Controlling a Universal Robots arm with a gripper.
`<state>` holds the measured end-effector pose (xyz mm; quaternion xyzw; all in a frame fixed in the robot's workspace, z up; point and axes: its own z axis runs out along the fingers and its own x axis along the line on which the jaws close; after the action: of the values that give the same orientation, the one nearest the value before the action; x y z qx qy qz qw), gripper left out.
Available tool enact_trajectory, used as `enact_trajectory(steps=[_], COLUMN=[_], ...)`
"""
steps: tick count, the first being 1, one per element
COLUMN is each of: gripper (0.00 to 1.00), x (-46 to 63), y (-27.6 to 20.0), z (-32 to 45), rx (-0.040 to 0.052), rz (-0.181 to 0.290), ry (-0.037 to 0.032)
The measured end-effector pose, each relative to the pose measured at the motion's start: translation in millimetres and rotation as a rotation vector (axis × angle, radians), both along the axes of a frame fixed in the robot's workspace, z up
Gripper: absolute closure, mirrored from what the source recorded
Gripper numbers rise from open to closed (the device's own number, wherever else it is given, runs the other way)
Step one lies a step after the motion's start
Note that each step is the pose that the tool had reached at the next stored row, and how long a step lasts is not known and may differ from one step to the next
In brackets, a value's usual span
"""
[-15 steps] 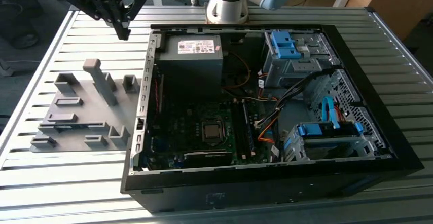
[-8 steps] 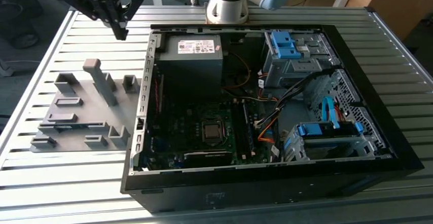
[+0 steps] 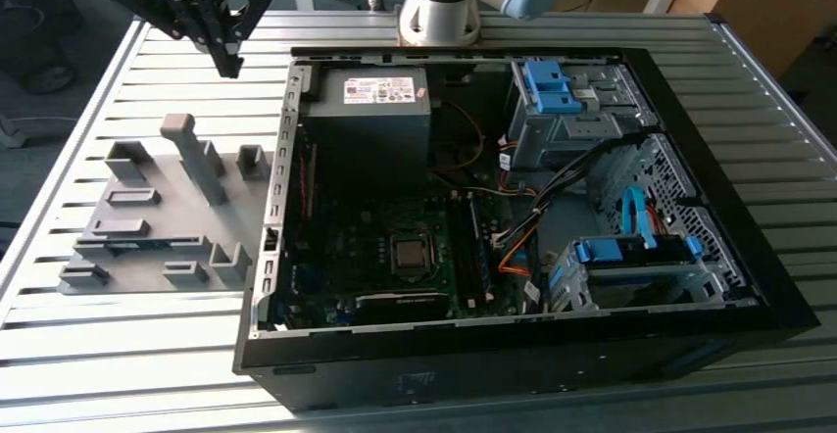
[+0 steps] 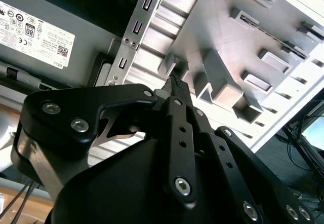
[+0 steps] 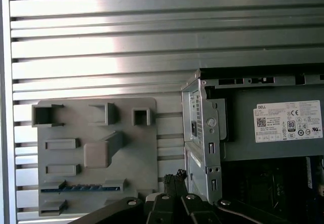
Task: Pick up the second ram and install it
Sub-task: 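Reach for the second ram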
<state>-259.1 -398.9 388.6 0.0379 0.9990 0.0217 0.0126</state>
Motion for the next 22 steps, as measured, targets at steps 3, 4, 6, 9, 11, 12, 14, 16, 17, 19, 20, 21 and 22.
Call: enact_trajectory(steps=[3, 4, 6, 9, 11, 12, 14, 16, 17, 19, 20, 21, 22], gripper=[0.89, 0.89, 0.89, 0.89, 0.89, 0.89, 0.89, 0.89, 0.89, 0.89, 0.89, 0.89, 0.89], x=[-2.0, -2.7, -3.8, -5.2, -6.2, -6.6, -7.6, -8.7, -9.4, -10.9, -11.6, -12.3, -12.9], y=[0.0, 0.0, 0.0, 0.0, 0.0, 0.0, 0.0, 0.0, 0.0, 0.0, 0.0, 0.0, 0.0], z=[-0.1, -0.1, -0.2, -0.2, -0.3, -0.3, -0.4, -0.4, -0.4, -0.4, -0.5, -0.5, -0.6], rx=[0.0, 0.0, 0.0, 0.0, 0.0, -0.0001, 0.0, 0.0, 0.0, 0.0, 0.0, 0.0, 0.0], rz=[0.0, 0.0, 0.0, 0.0, 0.0, 0.0, 0.0, 0.0, 0.0, 0.0, 0.0, 0.0, 0.0], ry=[0.0001, 0.0, 0.0, 0.0001, 0.0001, 0.0001, 0.0001, 0.0002, 0.0002, 0.0002, 0.0002, 0.0001, 0.0001])
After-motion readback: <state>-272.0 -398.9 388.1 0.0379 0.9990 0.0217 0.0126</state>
